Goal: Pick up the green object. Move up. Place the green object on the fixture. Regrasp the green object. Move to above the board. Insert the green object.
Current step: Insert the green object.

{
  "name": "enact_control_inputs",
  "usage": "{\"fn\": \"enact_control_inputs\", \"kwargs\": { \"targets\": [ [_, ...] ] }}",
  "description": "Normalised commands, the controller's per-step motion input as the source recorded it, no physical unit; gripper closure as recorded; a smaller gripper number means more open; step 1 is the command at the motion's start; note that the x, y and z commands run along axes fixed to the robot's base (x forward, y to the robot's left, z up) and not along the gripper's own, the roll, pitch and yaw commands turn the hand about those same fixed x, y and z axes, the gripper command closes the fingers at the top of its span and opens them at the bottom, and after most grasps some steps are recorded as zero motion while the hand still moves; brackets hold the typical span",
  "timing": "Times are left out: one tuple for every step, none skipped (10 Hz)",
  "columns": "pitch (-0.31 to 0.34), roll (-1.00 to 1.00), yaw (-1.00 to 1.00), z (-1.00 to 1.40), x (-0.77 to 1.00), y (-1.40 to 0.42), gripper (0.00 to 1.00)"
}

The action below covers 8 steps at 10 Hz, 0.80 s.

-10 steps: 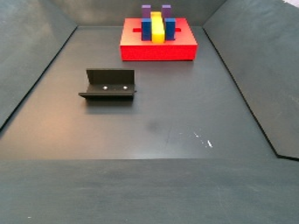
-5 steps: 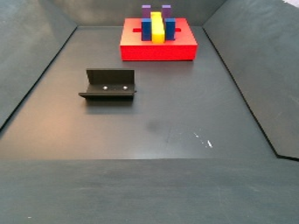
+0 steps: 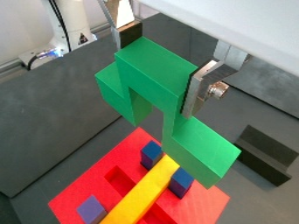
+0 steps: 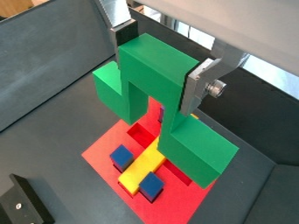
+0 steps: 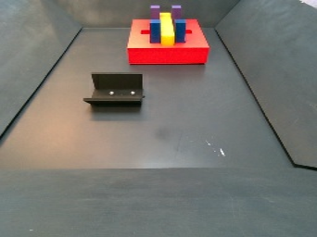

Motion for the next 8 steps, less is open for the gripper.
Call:
{"fn": "enact_control_inputs", "kwargs": {
  "targets": [
    [-0.04,-0.11,0.0,-0.04,0.11,-0.07,1.0],
    [0.0,-0.05,0.07,-0.06,0.18,-0.15,1.0],
    [0.0,-0.05,0.07,-0.09,0.25,-0.15,1.0],
    [-0.029,-0.07,0.06,-0.12,0.24,-0.11,1.0],
    [-0.1,-0.11,0.08,-0.2,0.17,-0.06,1.0],
    [-0.15,-0.14,0.13,-0.23,0.07,-0.04,1.0],
    [-0.144,-0.2,0.17,-0.19,0.0,-0.02,1.0],
    [-0.146,-0.22,0.14,-0.26,0.0,0.0,1.0]
  ]
}}
